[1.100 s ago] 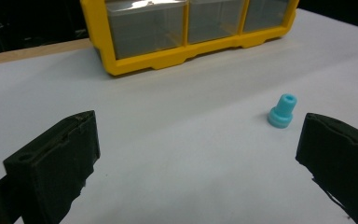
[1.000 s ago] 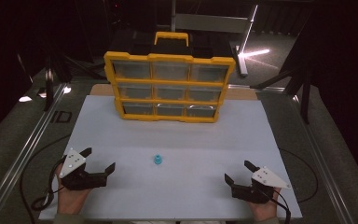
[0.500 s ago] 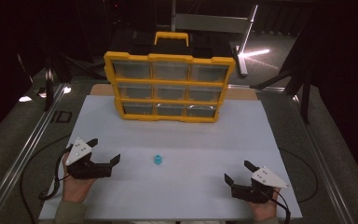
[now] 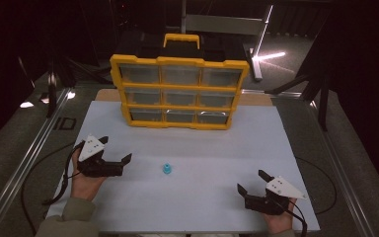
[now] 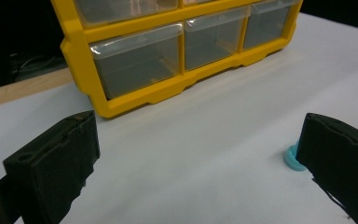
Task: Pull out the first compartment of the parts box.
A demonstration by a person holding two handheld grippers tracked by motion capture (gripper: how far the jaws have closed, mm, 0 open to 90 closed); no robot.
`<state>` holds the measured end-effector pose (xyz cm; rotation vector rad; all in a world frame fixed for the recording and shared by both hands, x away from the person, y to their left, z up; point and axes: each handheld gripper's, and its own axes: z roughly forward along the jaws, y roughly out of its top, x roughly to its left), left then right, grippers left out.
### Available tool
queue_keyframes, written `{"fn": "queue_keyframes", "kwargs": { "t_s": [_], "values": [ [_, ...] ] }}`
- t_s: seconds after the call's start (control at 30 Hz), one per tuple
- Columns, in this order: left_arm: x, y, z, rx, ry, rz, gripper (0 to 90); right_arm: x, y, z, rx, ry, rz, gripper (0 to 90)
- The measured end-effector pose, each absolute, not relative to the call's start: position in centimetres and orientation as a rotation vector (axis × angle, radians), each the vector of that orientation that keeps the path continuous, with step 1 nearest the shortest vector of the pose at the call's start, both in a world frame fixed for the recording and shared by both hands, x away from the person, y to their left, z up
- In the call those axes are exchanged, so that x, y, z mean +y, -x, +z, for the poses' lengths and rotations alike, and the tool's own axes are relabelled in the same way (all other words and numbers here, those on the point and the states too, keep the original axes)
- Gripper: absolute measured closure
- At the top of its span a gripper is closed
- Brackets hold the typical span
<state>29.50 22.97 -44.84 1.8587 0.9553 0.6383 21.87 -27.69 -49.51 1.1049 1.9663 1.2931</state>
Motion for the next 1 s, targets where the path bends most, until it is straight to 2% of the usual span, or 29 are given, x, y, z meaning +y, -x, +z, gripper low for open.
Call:
{"fn": "queue_keyframes", "kwargs": {
  "t_s": [1.0],
  "values": [
    [21.3,-36.3,-41.1,0.889,-1.913,0.714,0.2,-27.6,-22.0,-49.6,1.972,-1.105,1.287,9.5]
  ]
}}
